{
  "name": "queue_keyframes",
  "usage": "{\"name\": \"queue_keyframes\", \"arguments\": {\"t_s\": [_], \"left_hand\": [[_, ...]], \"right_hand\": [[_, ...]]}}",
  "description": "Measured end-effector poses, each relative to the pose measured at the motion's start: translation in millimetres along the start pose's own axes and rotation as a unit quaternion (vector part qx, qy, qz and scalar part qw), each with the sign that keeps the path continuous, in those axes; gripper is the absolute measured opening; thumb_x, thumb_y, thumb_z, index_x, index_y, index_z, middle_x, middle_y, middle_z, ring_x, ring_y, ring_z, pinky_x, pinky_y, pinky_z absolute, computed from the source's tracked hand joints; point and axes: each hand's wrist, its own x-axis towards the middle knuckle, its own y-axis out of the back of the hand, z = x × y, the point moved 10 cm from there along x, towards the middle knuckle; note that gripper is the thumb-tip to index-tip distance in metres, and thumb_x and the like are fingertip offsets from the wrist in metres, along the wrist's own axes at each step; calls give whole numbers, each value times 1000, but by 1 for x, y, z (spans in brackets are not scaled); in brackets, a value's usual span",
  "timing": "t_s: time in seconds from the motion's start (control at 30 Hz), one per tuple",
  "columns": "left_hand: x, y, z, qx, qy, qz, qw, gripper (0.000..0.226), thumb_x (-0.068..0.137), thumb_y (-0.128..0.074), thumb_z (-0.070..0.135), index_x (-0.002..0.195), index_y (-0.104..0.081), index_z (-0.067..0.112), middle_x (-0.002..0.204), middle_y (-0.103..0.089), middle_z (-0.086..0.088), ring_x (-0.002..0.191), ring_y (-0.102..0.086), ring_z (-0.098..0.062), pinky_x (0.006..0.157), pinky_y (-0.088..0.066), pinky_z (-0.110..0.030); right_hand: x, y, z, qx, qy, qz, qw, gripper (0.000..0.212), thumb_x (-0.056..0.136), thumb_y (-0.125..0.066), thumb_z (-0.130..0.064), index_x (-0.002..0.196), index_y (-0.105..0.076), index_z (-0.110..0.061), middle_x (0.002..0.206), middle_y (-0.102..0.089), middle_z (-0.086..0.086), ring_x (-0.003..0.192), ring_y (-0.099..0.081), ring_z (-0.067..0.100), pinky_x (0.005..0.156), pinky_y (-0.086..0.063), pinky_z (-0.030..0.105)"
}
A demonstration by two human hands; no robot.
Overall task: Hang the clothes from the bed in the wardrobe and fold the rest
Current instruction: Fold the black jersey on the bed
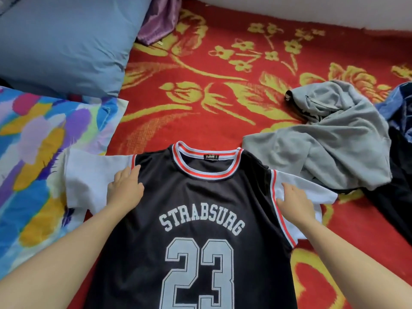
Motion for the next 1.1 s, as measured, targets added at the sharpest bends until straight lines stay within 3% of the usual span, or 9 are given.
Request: {"name": "queue_keyframes", "arguments": {"t_s": [0.27, 0.33, 0.43, 0.53, 0.67, 0.77, 0.87, 0.93, 1.1], "left_hand": [[74, -7, 43, 49, -28, 27, 998, 70, 92, -53, 29, 150, -15, 20, 157, -14, -7, 141, -17, -27, 107, -27, -46], [93, -15, 43, 58, -8, -10, 998, 67, 93, -51, 30, 149, -16, 21, 153, -25, -6, 138, -25, -27, 106, -28, -47], [106, -22, 42, 152, -9, -48, 987, 44, 95, -44, 25, 139, -39, 24, 132, -51, -7, 122, -44, -28, 99, -33, -46], [107, 11, 37, 170, -25, 79, 982, 29, 92, -47, 14, 115, -63, 20, 109, -60, -12, 107, -50, -32, 90, -31, -41], [95, 22, 43, 81, 0, 156, 984, 32, 90, -56, 11, 121, -61, 9, 116, -54, -25, 110, -44, -41, 93, -29, -48], [60, 7, 80, 13, -27, 190, 981, 51, 87, -60, 8, 135, -46, 4, 140, -36, -30, 130, -28, -44, 102, -22, -58], [5, -31, 147, 25, -147, 164, 975, 59, 77, -71, 7, 132, -49, -3, 139, -37, -35, 128, -36, -50, 97, -31, -65], [-37, -71, 185, 61, -216, 106, 969, 69, 61, -84, 14, 123, -59, -3, 130, -47, -35, 118, -48, -52, 87, -40, -66], [-100, -160, 229, 149, -307, -76, 937, 80, 40, -92, 38, 113, -69, 14, 121, -60, -24, 108, -60, -42, 76, -52, -57]], "right_hand": [[76, -2, 5, -80, 37, 9, 996, 55, 93, -47, -28, 142, -27, -14, 138, -43, 5, 129, -38, 23, 100, -33, 38], [84, -7, 14, -146, 29, 15, 989, 33, 96, -41, -27, 127, -39, -16, 125, -53, 4, 118, -45, 24, 97, -32, 37], [93, -6, 43, -119, 2, 31, 992, 7, 96, -35, -13, 90, -37, -15, 104, -64, 10, 100, -54, 29, 76, -29, 36], [98, 24, 94, -9, -94, 93, 991, 12, 94, -36, -11, 83, -42, -11, 97, -63, 22, 93, -57, 36, 71, -25, 36], [102, 22, 115, -30, -94, 65, 993, 28, 96, -45, -34, 111, -55, -12, 116, -58, 17, 110, -49, 35, 82, -33, 40], [89, 17, 137, 90, -131, 107, 982, 55, 92, -51, -43, 137, -42, -13, 134, -46, 19, 124, -38, 38, 95, -34, 49], [45, -12, 197, 309, -305, 164, 886, 59, 96, -41, -42, 144, -31, -9, 145, -33, 23, 133, -29, 39, 105, -25, 49], [26, -47, 208, 416, -343, 140, 831, 59, 99, -35, -40, 144, -30, -2, 147, -31, 23, 136, -28, 37, 110, -21, 43], [15, -71, 184, 362, -282, 71, 885, 56, 90, -57, -37, 130, -45, 1, 133, -47, 21, 122, -43, 39, 99, -36, 43]]}}
